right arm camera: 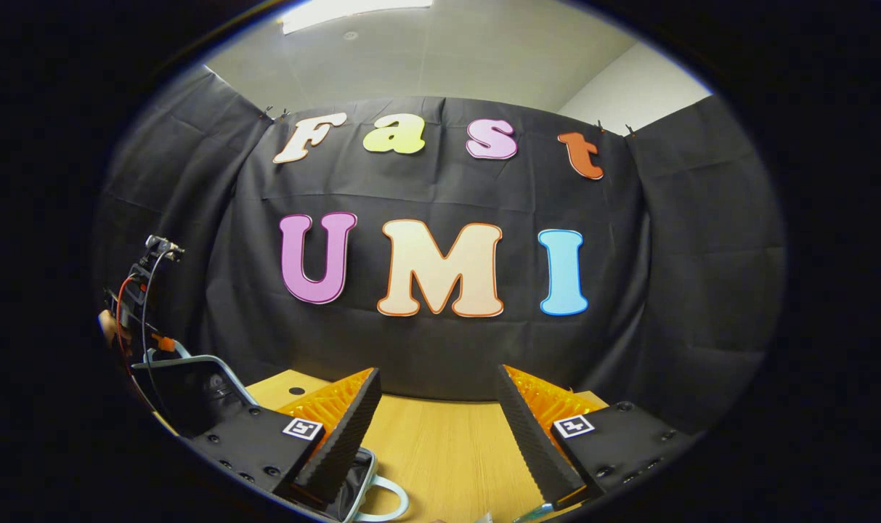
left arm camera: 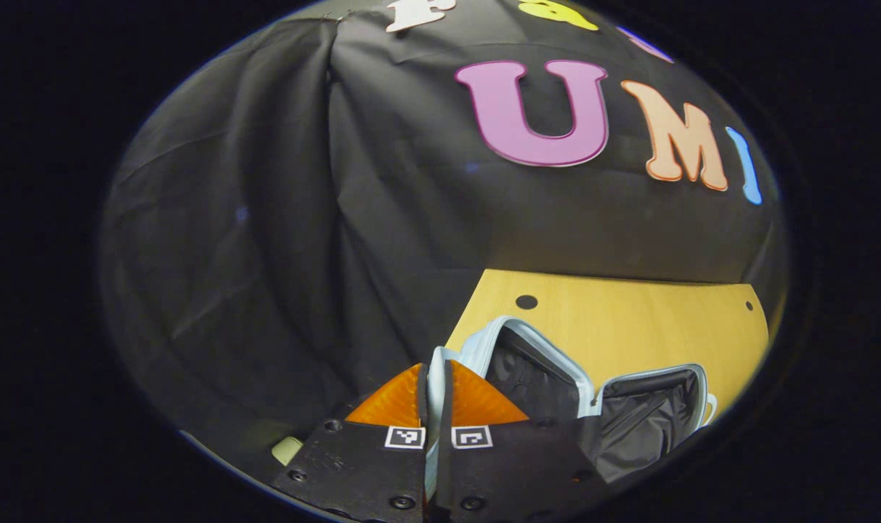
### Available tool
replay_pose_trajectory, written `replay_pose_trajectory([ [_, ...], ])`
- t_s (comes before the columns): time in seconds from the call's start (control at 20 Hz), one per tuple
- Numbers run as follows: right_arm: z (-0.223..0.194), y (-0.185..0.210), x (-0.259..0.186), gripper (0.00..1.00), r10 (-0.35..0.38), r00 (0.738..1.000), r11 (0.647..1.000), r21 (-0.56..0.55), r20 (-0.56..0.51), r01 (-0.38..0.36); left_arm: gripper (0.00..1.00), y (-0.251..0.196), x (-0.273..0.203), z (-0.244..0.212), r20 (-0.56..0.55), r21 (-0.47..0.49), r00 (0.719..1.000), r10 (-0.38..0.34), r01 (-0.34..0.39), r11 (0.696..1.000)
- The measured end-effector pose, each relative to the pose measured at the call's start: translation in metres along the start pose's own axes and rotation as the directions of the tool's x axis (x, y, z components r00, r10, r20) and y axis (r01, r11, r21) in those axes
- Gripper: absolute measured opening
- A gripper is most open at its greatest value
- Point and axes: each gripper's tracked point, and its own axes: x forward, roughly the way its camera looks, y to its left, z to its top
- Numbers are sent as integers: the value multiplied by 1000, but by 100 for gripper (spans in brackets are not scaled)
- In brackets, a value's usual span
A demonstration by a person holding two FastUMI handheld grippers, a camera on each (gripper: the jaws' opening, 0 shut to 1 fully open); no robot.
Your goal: First open the suitcase, pack the skin care products into it, and then close the suitcase.
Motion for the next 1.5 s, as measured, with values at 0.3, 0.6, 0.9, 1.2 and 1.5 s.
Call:
replay_pose_trajectory([
  [0.3,-7,-3,-2,99,-15,1000,1000,-12,-25,14,1,11,39,-80,-181,-150,983,-27,-1,989],
  [0.6,-16,-15,-8,99,-34,998,999,-45,-61,31,0,16,64,-132,-278,-205,961,-11,-48,978],
  [0.9,-17,-35,-14,99,-47,996,997,-68,-78,41,55,26,68,-139,-210,-176,975,75,-113,978],
  [1.2,-7,-62,-15,99,-3,999,999,-36,-38,1,96,20,-3,-48,66,-208,977,205,-188,960],
  [1.5,-4,-113,-21,99,3,1000,1000,7,-23,-3,95,-48,-88,14,244,-151,958,152,-117,982],
])
